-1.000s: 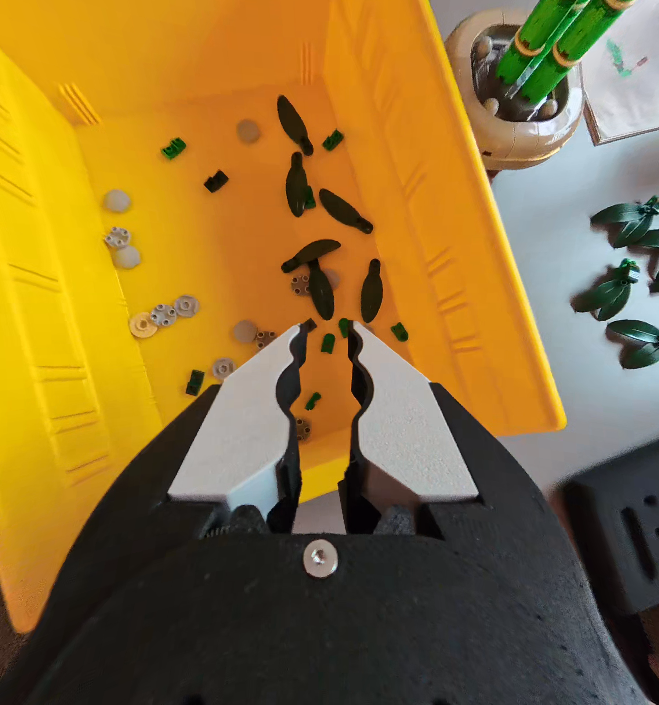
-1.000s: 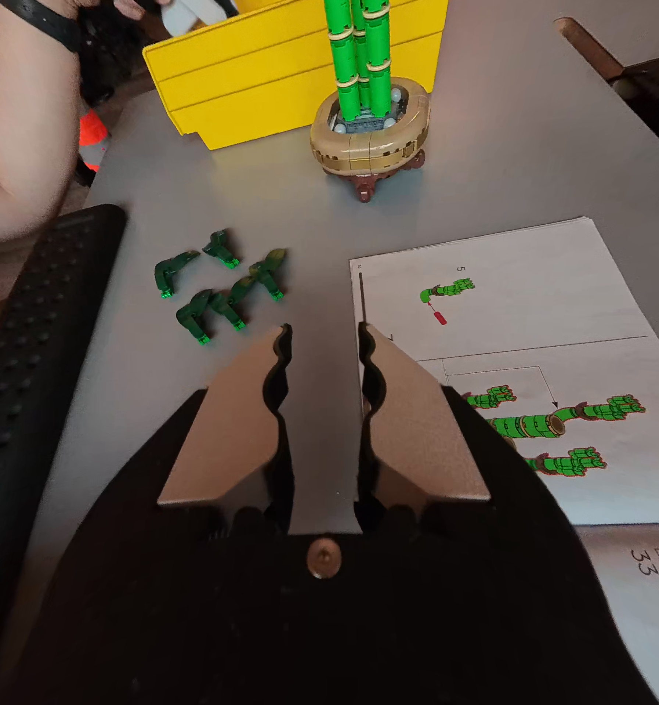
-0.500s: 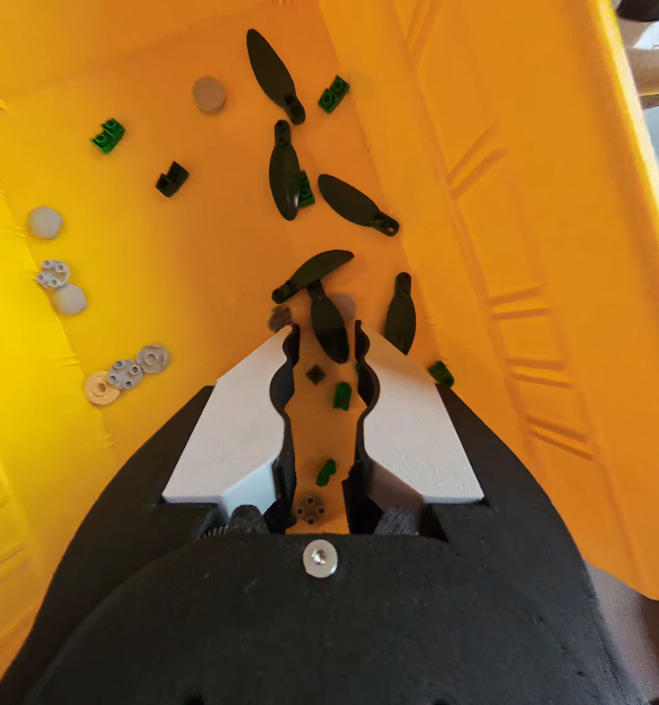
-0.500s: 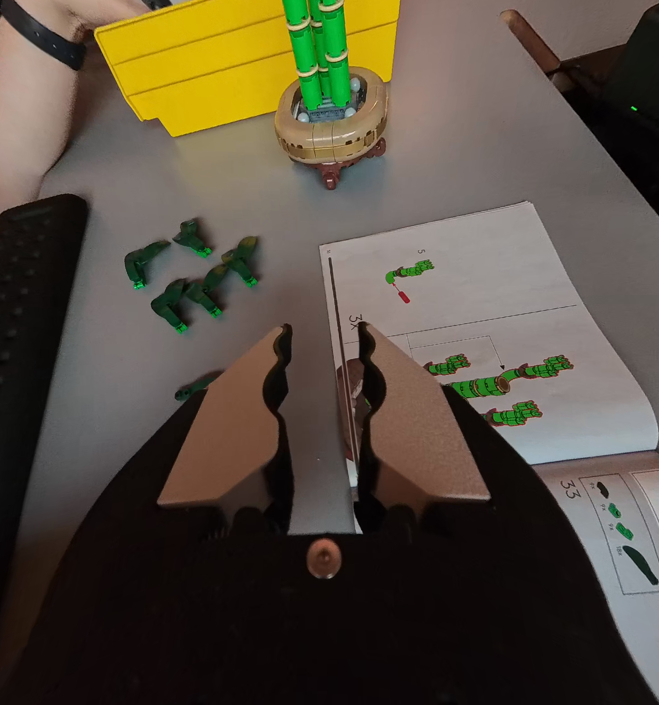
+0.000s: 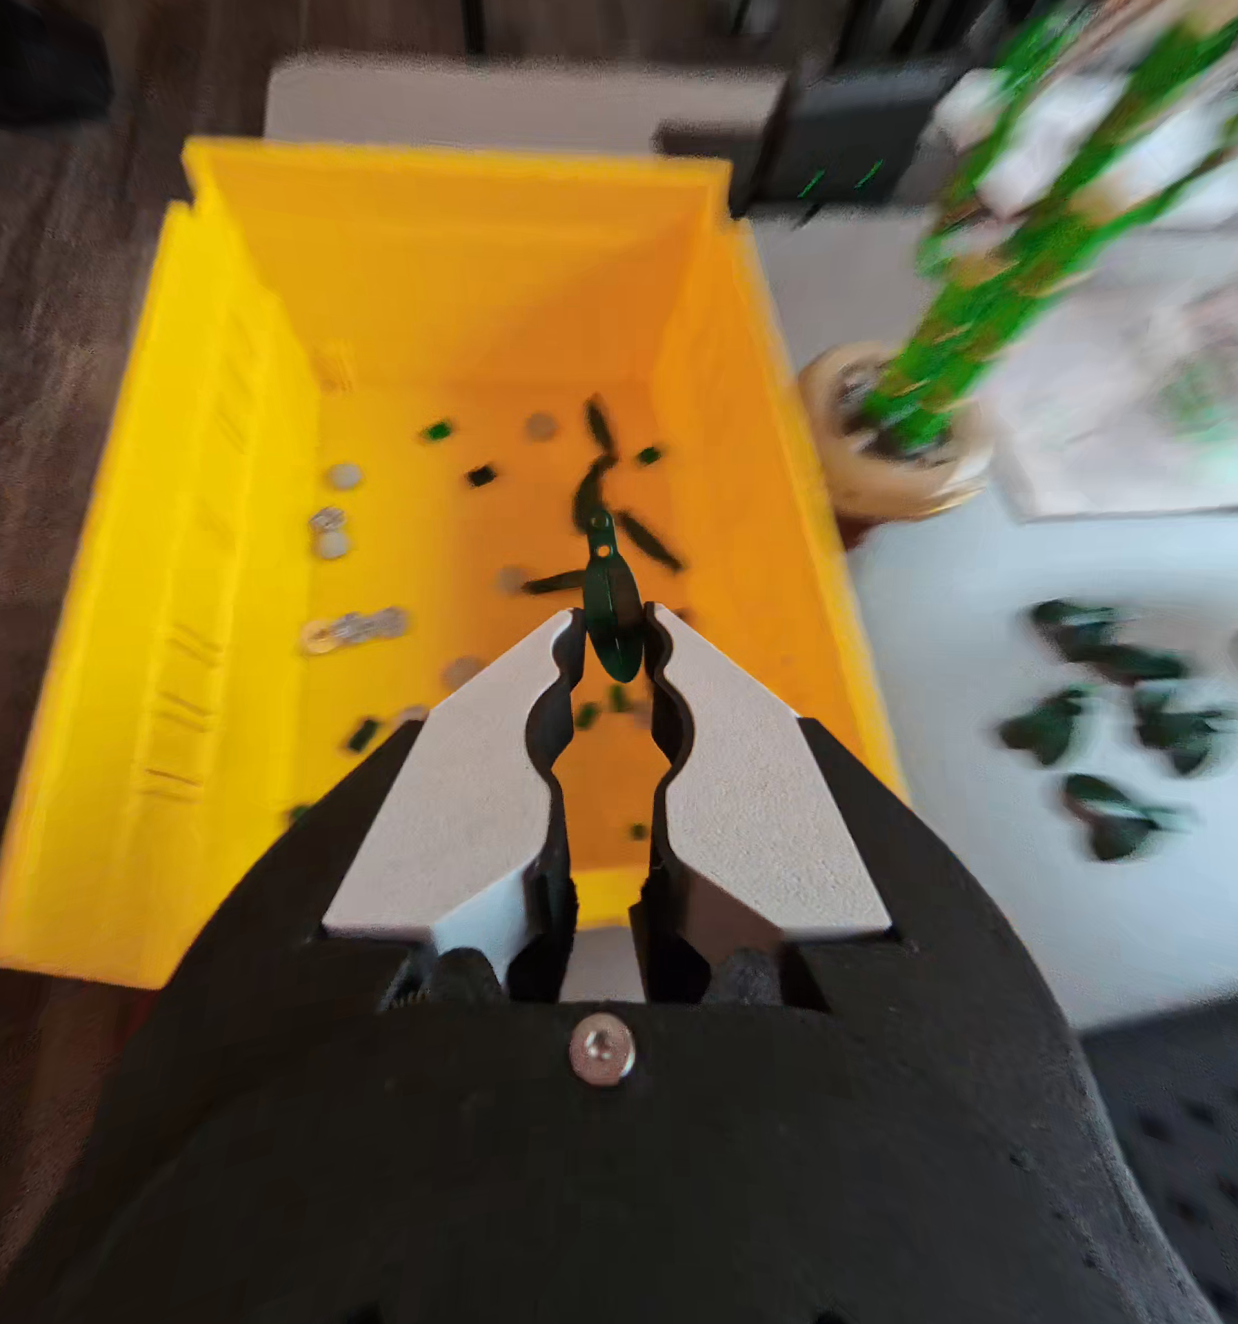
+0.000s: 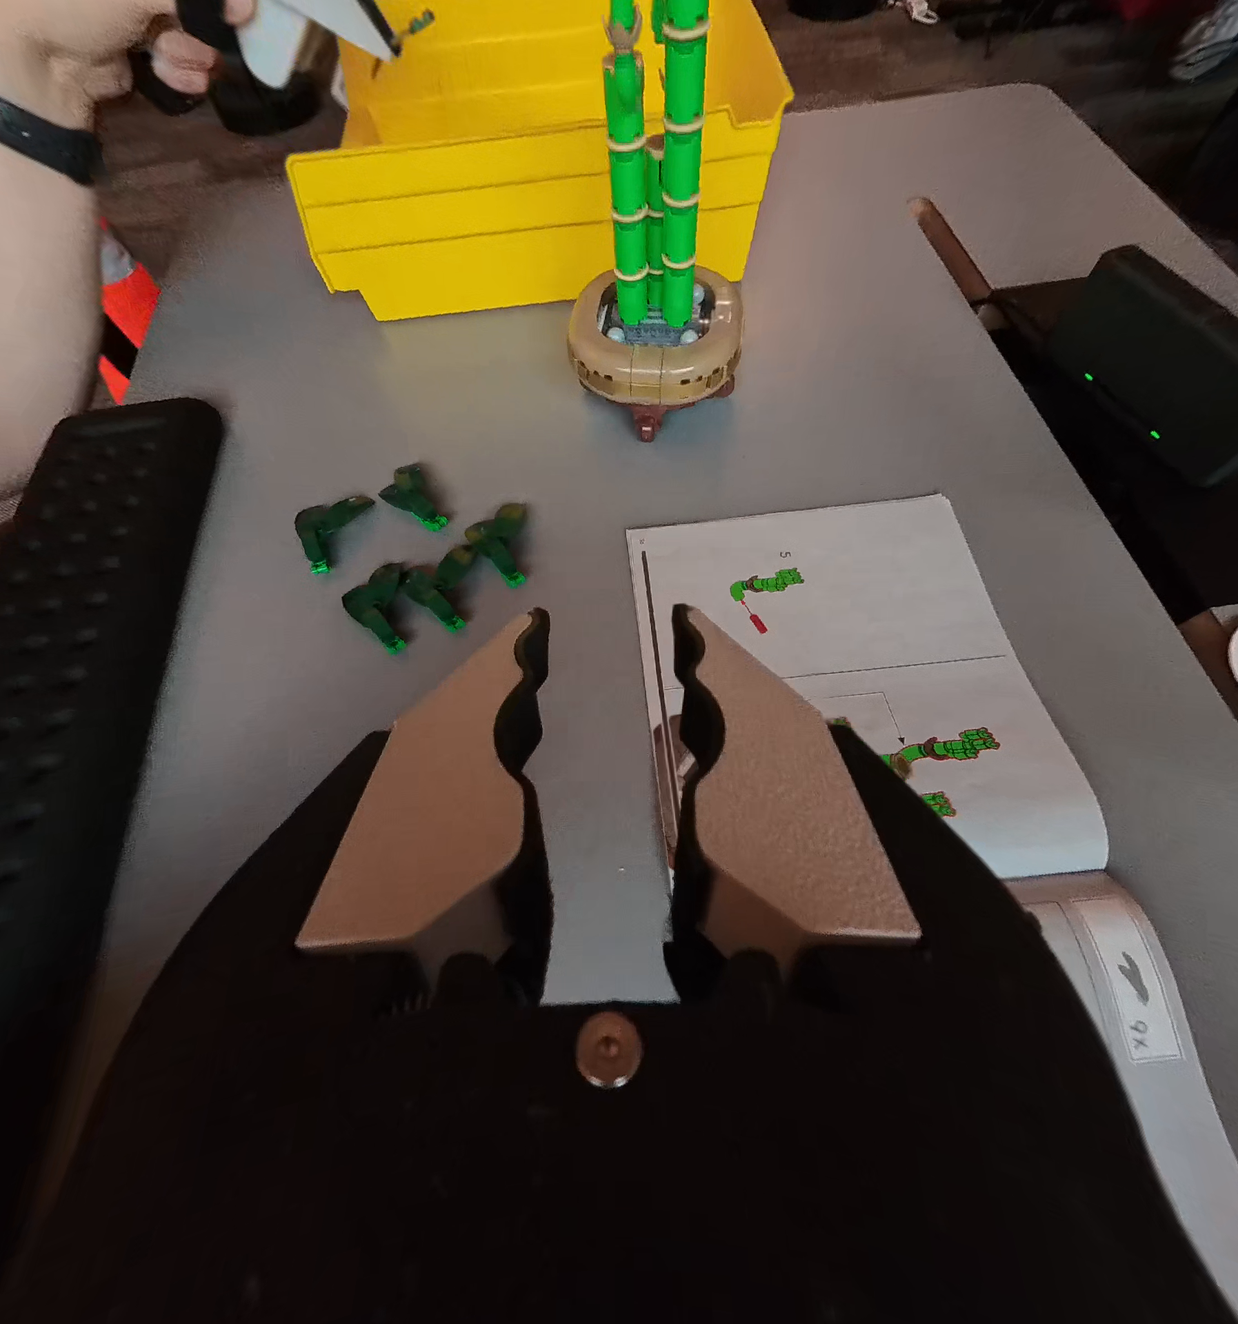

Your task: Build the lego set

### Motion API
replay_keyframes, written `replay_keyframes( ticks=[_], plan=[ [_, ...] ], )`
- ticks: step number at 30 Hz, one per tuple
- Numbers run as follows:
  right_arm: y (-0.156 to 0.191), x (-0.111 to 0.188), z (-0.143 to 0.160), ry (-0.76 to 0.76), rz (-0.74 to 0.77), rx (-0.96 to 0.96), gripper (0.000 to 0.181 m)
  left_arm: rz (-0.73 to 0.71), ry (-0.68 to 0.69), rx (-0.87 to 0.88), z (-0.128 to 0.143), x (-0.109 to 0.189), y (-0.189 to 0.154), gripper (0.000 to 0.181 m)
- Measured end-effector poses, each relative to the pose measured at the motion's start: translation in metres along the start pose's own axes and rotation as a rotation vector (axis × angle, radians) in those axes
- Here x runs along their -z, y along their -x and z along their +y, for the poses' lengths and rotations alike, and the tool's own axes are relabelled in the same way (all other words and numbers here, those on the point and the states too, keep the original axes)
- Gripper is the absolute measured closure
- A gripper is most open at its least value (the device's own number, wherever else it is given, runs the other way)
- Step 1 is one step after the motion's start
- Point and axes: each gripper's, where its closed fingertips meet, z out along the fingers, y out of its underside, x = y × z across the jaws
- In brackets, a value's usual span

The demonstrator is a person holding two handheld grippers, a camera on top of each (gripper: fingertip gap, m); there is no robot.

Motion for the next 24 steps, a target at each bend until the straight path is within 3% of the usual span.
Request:
replay_keyframes(
  ticks=[1,4,8,11,13,16,19,24],
  plan=[
    [0.004,0.004,-0.006,-0.006,0.001,0.019,0.147,0.083,-0.078,0.019,-0.009,0.017,-0.028,0.168],
    [0.026,0.019,-0.026,-0.042,-0.039,0.077,0.147,0.382,-0.191,0.008,-0.016,0.052,-0.134,0.168],
    [0.092,0.043,-0.048,-0.086,-0.278,0.18,0.146,0.788,-0.13,-0.005,0.011,0.044,-0.275,0.167],
    [0.146,0.057,-0.049,-0.113,-0.462,0.354,0.144,1.136,-0.02,0.142,0.024,0.041,-0.346,0.167],
    [0.166,0.061,-0.048,-0.161,-0.536,0.455,0.143,1.312,0.032,0.234,0.022,0.045,-0.371,0.168],
    [0.175,0.065,-0.051,-0.222,-0.653,0.406,0.15,1.427,0.08,0.269,0.02,0.047,-0.394,0.168],
    [0.18,0.069,-0.047,-0.221,-0.755,0.373,0.17,1.475,0.088,0.284,0.014,0.05,-0.407,0.168],
    [0.184,0.076,-0.043,-0.219,-0.798,0.406,0.178,1.489,0.071,0.293,0.008,0.053,-0.415,0.168]
  ],
)
